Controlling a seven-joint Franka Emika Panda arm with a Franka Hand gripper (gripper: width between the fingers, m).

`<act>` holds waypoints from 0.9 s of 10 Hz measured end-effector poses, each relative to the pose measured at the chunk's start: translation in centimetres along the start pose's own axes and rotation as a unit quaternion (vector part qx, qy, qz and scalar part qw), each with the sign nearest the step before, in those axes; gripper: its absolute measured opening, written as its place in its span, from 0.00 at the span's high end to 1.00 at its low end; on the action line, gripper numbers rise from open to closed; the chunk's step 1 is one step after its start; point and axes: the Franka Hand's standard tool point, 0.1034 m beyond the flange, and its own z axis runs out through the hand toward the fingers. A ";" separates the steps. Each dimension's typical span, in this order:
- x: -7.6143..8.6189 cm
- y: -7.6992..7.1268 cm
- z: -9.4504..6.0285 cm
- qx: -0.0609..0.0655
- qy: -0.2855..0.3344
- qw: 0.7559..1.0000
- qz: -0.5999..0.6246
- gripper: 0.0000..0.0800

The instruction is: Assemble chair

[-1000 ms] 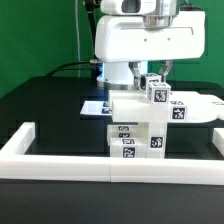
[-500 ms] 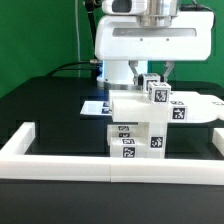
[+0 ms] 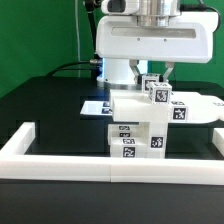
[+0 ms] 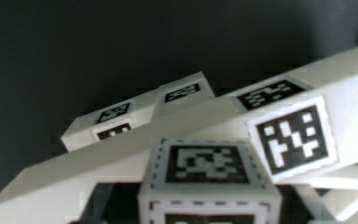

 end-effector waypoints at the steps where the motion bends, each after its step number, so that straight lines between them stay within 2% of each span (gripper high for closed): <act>1: 0.0 0.0 0.0 0.000 0.000 1.000 0.024 0.64; 3: 0.0 0.0 0.0 0.000 0.000 1.000 0.023 0.63; 4: 0.0 0.0 0.0 -0.001 0.000 1.000 0.011 0.41; 5: -0.1 -0.2 0.0 -0.001 0.000 1.000 -0.004 0.41; 6: -0.1 -0.3 0.0 -0.001 0.000 1.000 -0.022 0.23; 9: -0.1 -0.4 -0.1 -0.001 0.001 0.987 -0.158 0.19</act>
Offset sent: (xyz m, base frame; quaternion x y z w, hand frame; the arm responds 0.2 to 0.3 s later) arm 0.0000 0.0000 0.0000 0.0000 0.0000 0.0000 1.0000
